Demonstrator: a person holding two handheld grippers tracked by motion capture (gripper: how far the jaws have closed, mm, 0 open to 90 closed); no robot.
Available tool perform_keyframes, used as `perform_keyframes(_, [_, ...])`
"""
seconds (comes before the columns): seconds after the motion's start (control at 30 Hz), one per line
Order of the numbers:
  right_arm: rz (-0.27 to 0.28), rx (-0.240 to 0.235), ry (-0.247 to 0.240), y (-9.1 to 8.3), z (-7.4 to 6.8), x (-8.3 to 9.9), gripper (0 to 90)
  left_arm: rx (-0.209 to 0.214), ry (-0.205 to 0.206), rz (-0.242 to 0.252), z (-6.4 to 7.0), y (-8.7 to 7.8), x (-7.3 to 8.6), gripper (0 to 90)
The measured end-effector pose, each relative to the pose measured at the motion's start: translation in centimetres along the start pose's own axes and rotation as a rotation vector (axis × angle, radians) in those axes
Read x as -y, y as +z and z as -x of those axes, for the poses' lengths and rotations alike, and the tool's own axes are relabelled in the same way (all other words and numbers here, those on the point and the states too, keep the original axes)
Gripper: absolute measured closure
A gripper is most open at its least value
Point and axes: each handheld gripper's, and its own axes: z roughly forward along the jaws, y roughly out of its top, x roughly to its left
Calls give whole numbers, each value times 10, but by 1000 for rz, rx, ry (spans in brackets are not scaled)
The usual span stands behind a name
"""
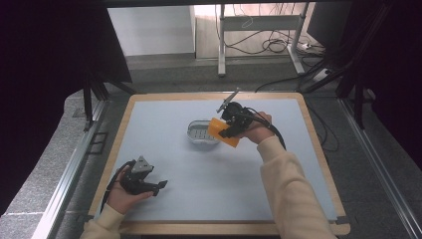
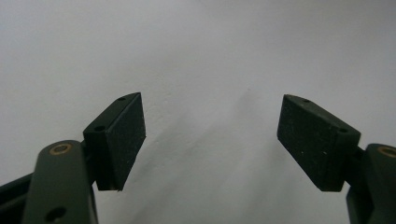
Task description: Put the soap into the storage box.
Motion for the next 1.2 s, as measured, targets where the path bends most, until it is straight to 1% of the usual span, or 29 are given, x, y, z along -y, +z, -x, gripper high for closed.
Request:
perform_keyframes(0.07, [4, -5, -4, 1, 2, -2, 616, 0, 0, 0, 0, 0, 0, 235])
perform_keyframes(0.17, [-7, -6, -11, 3, 5, -5, 616, 0, -1, 0, -1, -1, 0, 234])
perform_keyframes(0.23, [-9, -6, -6, 4, 6, -7, 616, 0, -2, 1, 0, -1, 0, 234])
perform_keyframes(0.3, [-5, -7, -10, 4, 9, -9, 616, 0, -1, 0, 0, 0, 0, 234])
perform_keyframes(0.4, [7, -11, -4, 3, 12, -12, 616, 1, 1, 0, 0, 0, 0, 234])
perform_keyframes(0.67, [6, -13, -15, 8, 16, -23, 616, 1, -1, 2, 0, 0, 0, 234])
perform_keyframes(0.77, [15, -24, -14, 10, 17, -26, 616, 0, 3, -1, 0, 0, 0, 235])
perform_keyframes(0.8, [19, -27, -20, 11, 18, -28, 616, 1, 4, -2, 0, 0, 0, 235])
perform_keyframes(0.93, [2, -29, -41, 16, 18, -34, 616, 1, 3, -1, 0, 0, 0, 234])
perform_keyframes(1.13, [-3, -25, -42, 23, 21, -38, 616, -1, 3, -1, -1, 0, 0, 234])
perform_keyframes(1.2, [-5, -17, -49, 25, 21, -39, 616, 0, 2, -2, -1, 0, 0, 234])
